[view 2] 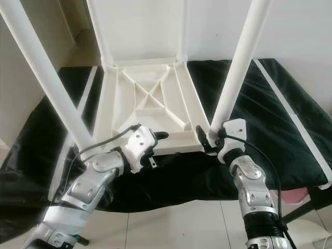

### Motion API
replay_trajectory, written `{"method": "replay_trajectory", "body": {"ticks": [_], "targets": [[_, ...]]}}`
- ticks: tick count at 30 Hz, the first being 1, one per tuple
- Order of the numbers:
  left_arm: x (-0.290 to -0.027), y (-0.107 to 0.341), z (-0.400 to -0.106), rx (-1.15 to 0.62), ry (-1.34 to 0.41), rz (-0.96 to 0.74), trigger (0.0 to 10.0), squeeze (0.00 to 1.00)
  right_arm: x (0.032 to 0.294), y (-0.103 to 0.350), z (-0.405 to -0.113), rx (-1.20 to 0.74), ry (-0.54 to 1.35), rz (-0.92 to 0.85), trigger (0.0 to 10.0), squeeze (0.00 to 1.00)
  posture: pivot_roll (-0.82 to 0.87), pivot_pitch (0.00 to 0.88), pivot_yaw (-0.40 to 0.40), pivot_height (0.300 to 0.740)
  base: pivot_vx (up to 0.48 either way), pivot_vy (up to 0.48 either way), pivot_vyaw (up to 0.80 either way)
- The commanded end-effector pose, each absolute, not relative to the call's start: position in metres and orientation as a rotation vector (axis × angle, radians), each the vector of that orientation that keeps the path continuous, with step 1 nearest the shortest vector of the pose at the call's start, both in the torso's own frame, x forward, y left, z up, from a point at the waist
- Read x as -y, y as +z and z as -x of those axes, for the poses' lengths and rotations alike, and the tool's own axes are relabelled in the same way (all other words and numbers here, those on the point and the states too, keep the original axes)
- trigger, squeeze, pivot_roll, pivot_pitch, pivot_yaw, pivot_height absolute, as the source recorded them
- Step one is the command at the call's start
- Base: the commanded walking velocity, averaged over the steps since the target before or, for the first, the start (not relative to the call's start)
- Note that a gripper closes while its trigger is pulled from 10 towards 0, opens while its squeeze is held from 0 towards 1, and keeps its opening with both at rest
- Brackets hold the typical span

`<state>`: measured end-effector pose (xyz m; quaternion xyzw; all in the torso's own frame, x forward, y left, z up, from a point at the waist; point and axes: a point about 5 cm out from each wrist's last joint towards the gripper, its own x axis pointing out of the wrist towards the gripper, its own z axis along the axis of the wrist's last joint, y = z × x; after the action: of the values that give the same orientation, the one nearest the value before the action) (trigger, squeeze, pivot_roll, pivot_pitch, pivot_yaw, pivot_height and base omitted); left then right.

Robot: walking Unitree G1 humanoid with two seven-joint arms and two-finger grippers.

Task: Building children table

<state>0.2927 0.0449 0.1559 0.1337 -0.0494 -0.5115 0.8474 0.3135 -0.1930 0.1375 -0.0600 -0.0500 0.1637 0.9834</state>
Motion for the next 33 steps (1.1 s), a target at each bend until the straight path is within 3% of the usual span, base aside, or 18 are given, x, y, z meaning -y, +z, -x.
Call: {"method": "replay_trajectory", "body": {"ticks": [1,2,3,4,5,11,12,13,14,15,26,30,33], "targets": [[-0.044,0.157,-0.293,0.111,-1.091,-0.299,10.0,0.00,0.190,0.136,-0.317,0.090,0.373,0.153,10.0,0.00,-0.08,0.000,0.016,0.740,0.000,0.000,0.00],[-0.044,0.158,-0.293,0.112,-1.089,-0.300,10.0,0.00,0.191,0.133,-0.319,0.076,0.371,0.158,3.1,0.00,-0.08,0.000,0.016,0.740,0.000,0.000,0.00],[-0.045,0.158,-0.293,0.113,-1.086,-0.301,10.0,0.00,0.192,0.130,-0.319,0.066,0.368,0.162,1.7,0.00,-0.08,0.000,0.016,0.740,0.000,0.000,0.00],[-0.045,0.158,-0.293,0.113,-1.086,-0.301,10.0,0.00,0.192,0.130,-0.319,0.066,0.368,0.162,1.7,0.00,-0.08,0.000,0.016,0.740,0.000,0.000,0.00],[-0.046,0.157,-0.293,0.112,-1.081,-0.303,10.0,0.00,0.195,0.125,-0.318,0.044,0.364,0.161,0.0,0.00,-0.08,0.000,0.012,0.740,0.000,0.000,0.00],[-0.048,0.156,-0.292,0.108,-1.073,-0.300,10.0,0.00,0.204,0.117,-0.316,0.015,0.327,0.138,0.0,0.00,-0.07,0.000,0.009,0.740,0.000,0.000,0.00],[-0.047,0.156,-0.292,0.107,-1.076,-0.299,10.0,0.00,0.206,0.116,-0.317,0.011,0.311,0.135,1.7,0.00,-0.08,0.000,0.017,0.740,0.000,0.000,0.00],[-0.047,0.155,-0.291,0.106,-1.079,-0.300,10.0,0.00,0.208,0.116,-0.317,0.009,0.300,0.127,4.9,0.00,-0.08,0.000,0.020,0.740,0.000,0.000,0.00],[-0.047,0.155,-0.291,0.106,-1.079,-0.300,10.0,0.00,0.208,0.116,-0.317,0.009,0.300,0.127,4.9,0.00,-0.08,0.000,0.020,0.740,0.000,0.000,0.00],[-0.046,0.154,-0.291,0.106,-1.084,-0.300,10.0,0.00,0.208,0.116,-0.317,0.007,0.289,0.120,10.0,0.00,-0.08,0.000,0.020,0.740,0.000,0.000,0.00],[-0.042,0.153,-0.292,0.105,-1.100,-0.297,10.0,0.00,0.205,0.109,-0.317,-0.027,0.127,0.021,10.0,0.00,-0.10,0.000,0.027,0.740,0.000,0.000,0.00],[-0.038,0.148,-0.289,0.092,-1.118,-0.290,10.0,0.00,0.203,0.102,-0.313,-0.063,-0.117,-0.007,10.0,0.00,-0.11,0.000,0.030,0.740,0.000,0.000,0.00],[-0.037,0.148,-0.288,0.093,-1.119,-0.289,10.0,0.00,0.201,0.099,-0.310,-0.073,-0.180,-0.019,10.0,0.00,-0.11,0.000,0.025,0.740,0.000,0.000,0.00]]}}
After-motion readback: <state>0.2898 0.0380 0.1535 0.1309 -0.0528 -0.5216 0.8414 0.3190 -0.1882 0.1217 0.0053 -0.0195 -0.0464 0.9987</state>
